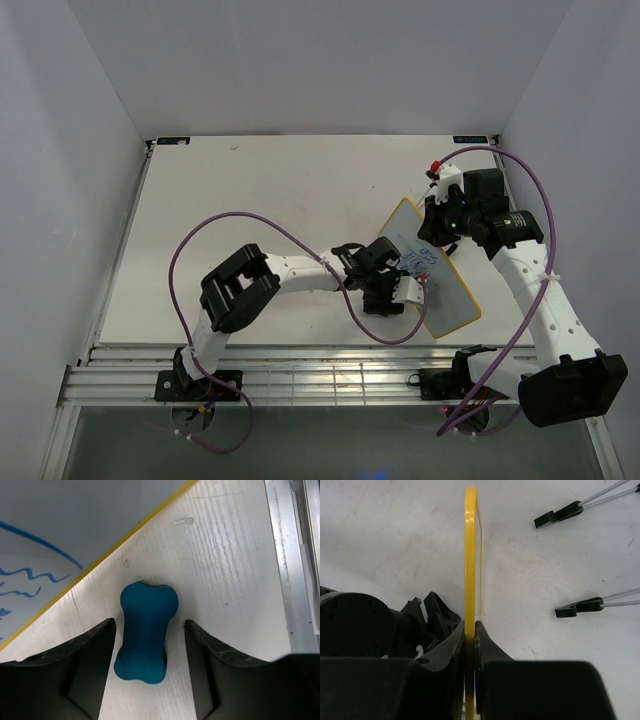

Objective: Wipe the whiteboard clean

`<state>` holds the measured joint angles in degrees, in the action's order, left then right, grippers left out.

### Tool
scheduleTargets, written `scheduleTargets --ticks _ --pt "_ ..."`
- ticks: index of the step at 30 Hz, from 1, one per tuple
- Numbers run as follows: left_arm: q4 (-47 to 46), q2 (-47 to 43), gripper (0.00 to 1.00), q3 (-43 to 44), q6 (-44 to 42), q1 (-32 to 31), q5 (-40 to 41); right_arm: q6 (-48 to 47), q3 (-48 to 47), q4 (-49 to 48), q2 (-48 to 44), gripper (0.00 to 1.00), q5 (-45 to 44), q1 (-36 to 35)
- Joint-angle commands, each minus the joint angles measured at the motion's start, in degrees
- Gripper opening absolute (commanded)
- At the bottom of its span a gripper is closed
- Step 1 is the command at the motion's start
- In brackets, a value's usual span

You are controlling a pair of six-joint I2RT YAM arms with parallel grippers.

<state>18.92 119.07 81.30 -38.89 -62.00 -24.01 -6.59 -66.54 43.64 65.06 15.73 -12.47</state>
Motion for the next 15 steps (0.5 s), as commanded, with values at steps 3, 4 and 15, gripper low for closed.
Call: scheduleTargets --ticks 3,4,15 --pt "-2.8 -6.2 0.59 -1.6 0.0 -0.2 0.8 -0.4 -1.1 -1.8 -0.2 0.08 0.6 -0.4" --pt "-3.3 -6.3 0.60 -1.8 0.0 -0.2 0.9 -0.4 -1.0 -1.8 -0.2 0.08 0.7 -0.4" --pt "-5.8 -6.6 0.58 -3.2 0.7 -0.2 2.1 -0.4 -1.0 -1.8 0.2 0.08 0.6 -0.8"
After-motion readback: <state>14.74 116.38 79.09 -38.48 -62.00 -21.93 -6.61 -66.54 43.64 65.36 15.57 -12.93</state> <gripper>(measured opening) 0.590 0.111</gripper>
